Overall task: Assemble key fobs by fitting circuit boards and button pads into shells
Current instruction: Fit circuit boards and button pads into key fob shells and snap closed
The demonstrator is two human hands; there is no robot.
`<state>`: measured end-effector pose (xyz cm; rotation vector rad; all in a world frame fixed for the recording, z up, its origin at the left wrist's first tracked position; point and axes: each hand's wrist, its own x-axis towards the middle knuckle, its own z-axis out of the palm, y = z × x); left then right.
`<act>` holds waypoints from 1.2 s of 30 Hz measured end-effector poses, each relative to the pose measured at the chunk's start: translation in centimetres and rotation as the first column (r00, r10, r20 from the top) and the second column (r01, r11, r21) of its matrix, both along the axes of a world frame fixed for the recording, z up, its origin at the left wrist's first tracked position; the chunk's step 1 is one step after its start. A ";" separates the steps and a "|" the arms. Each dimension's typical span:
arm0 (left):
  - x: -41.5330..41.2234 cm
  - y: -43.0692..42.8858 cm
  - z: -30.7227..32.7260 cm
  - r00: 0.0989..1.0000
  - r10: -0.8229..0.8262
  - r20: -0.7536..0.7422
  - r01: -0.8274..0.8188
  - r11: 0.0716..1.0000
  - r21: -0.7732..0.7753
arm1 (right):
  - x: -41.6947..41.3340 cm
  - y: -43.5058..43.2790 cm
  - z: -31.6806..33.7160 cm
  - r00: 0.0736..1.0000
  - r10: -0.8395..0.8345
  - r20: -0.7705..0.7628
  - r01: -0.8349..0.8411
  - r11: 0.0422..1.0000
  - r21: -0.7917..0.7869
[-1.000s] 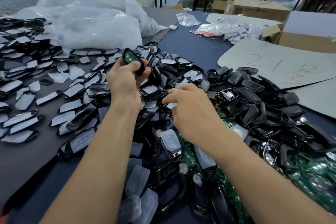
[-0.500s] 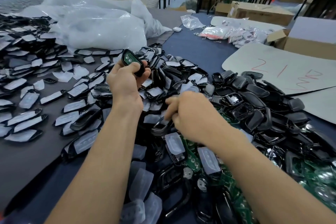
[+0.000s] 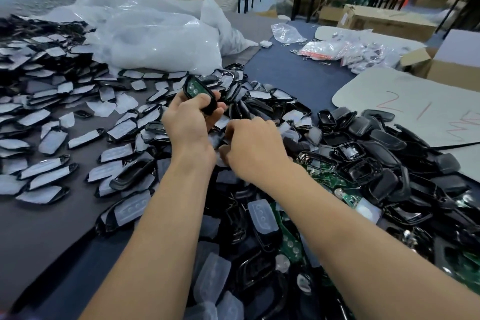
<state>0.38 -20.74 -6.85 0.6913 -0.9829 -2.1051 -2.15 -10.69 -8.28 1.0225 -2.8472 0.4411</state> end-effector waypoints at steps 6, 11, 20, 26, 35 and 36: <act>0.2 0.7 0.2 0.999 -0.027 0.017 0.027 0.999 -0.034 | 1.3 1.2 0.3 0.989 -0.059 -0.136 0.035 0.985 -0.171; 0.2 2.3 0.1 0.988 -0.116 0.099 0.131 0.979 -0.154 | 1.8 7.6 1.1 0.929 -0.110 0.353 0.342 0.621 -0.705; 0.4 8.5 -0.9 0.864 -0.359 0.353 0.491 0.755 -0.435 | 2.6 16.5 1.2 0.727 -0.070 0.683 0.685 0.141 -0.715; 1.1 11.7 -1.3 0.756 -0.554 0.348 0.652 0.598 -0.466 | 2.1 17.9 0.4 0.723 -0.065 0.688 0.690 0.001 -0.724; 0.5 12.2 -2.3 0.780 -0.493 0.386 0.624 0.558 -0.547 | 2.2 17.2 -1.1 0.751 -0.087 0.654 0.660 0.118 -0.742; 0.4 12.1 -2.3 0.789 -0.480 0.382 0.612 0.572 -0.546 | 2.3 17.3 -1.2 0.773 -0.206 0.599 0.632 0.188 -0.751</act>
